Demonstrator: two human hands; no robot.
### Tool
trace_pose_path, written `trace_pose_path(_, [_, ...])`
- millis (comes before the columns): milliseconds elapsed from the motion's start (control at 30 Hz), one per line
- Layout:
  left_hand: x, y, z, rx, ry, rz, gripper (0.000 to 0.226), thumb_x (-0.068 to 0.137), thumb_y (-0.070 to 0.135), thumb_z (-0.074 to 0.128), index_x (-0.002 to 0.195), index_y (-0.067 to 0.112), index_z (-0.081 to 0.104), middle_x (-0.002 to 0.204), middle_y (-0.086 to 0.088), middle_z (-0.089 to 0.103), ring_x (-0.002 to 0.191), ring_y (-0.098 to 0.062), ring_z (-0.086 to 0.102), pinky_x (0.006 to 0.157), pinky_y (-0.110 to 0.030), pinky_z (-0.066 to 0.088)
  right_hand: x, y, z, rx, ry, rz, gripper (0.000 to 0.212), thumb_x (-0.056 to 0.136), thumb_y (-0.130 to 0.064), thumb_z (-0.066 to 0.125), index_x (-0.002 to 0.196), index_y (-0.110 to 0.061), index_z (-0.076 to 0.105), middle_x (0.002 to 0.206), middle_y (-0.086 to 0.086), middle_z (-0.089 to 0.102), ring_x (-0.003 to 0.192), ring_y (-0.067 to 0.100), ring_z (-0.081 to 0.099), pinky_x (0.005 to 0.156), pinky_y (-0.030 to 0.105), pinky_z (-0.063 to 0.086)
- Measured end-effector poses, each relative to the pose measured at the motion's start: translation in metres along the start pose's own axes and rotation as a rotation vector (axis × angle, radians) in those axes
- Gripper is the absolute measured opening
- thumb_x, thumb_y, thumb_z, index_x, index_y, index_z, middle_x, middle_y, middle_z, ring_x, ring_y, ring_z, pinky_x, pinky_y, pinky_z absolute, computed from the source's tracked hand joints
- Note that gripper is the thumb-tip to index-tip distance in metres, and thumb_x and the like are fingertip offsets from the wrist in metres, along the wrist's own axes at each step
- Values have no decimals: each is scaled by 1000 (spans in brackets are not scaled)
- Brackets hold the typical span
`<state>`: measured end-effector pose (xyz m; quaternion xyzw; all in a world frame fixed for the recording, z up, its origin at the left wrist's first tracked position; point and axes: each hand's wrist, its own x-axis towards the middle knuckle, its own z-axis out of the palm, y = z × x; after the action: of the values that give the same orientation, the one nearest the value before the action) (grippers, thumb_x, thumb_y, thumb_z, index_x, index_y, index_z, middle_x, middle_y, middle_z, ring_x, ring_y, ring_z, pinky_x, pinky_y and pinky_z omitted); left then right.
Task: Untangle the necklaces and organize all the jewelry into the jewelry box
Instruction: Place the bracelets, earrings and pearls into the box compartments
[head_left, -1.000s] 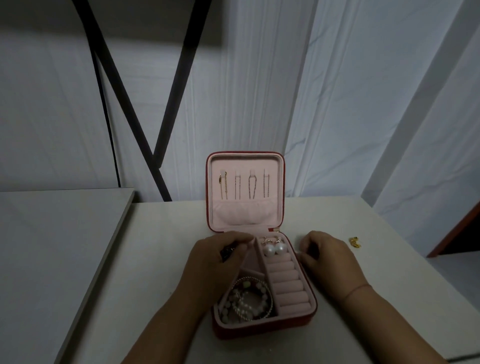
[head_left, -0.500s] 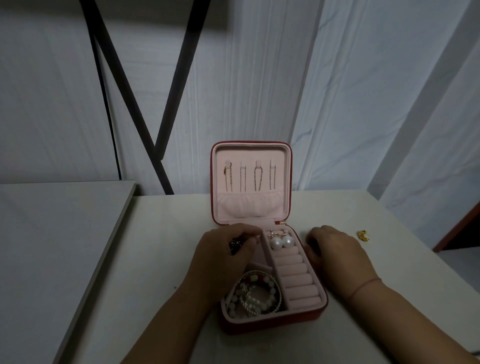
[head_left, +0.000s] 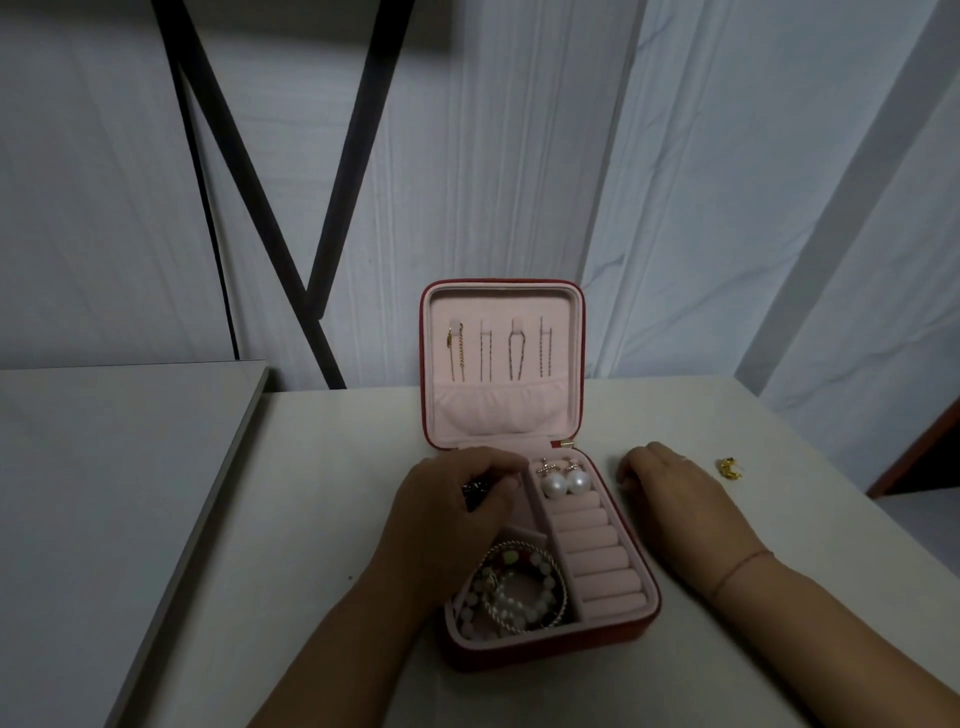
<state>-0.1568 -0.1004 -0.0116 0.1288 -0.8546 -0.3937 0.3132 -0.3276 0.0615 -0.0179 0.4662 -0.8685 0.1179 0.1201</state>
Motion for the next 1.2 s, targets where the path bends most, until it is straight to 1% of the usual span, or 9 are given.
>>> trace_pose_path(67, [0,-1,0,-5,-1,-5,24,90,15,62,106,32,67,94,28,61,99,10,57,82,-10,49,1,0,-3,-10,-37,21,5,87,-4,62,86,-9,59,82,7,57,72,25,55,62,28,34])
trace_pose_path(133, [0,-1,0,-12,-6,-13,24,90,15,61,106,33,66,94,28,61,99,9,57,82,-10,49,4,0,-6,0,-99,34,11,97,-16,46,100,-11,56,97,5,54,88,22,54,72,27,36])
trace_pose_path(233, [0,-1,0,3,-16,-10,25,90,17,61,104,37,63,94,30,60,97,9,57,81,-8,48,8,-1,-12,1,-137,65,14,98,-17,41,106,-16,53,104,1,54,94,17,54,79,23,38])
trace_pose_path(367, [0,0,0,3,-17,-15,25,90,17,61,104,37,64,95,28,60,96,8,58,82,-9,47,9,-1,-16,60,-165,105,9,94,-13,49,94,-17,57,95,0,55,90,19,55,73,21,36])
trace_pose_path(500, [1,-1,1,-2,-10,-10,25,89,17,62,103,37,64,94,28,61,99,8,57,82,-6,45,3,4,-21,299,-85,153,22,84,-5,64,71,-22,59,76,-7,61,73,12,56,65,14,37])
trace_pose_path(667, [1,1,1,-1,-5,-6,24,89,15,61,104,33,66,94,28,60,102,9,54,83,-4,44,-5,-6,-45,786,-1,283,22,84,0,67,73,-18,70,61,8,66,53,14,56,55,22,47])
trace_pose_path(800, [1,2,0,2,6,19,24,89,18,60,103,38,63,93,31,58,97,15,55,81,-3,43,-11,-36,-56,952,-75,245,17,79,5,69,77,-11,72,59,5,67,50,7,57,53,15,48])
trace_pose_path(967, [1,0,-1,23,6,4,23,89,19,60,104,37,64,94,29,58,94,19,53,81,-4,44,-12,-51,-49,893,-132,232,17,77,0,73,76,-17,72,70,7,72,59,14,64,63,25,54])
trace_pose_path(1200, [0,-1,0,9,11,-10,22,89,19,61,106,31,68,96,25,61,94,14,56,84,-8,46,-9,-53,-46,850,-112,275,26,81,-2,71,69,-25,73,69,11,71,60,14,59,63,31,53])
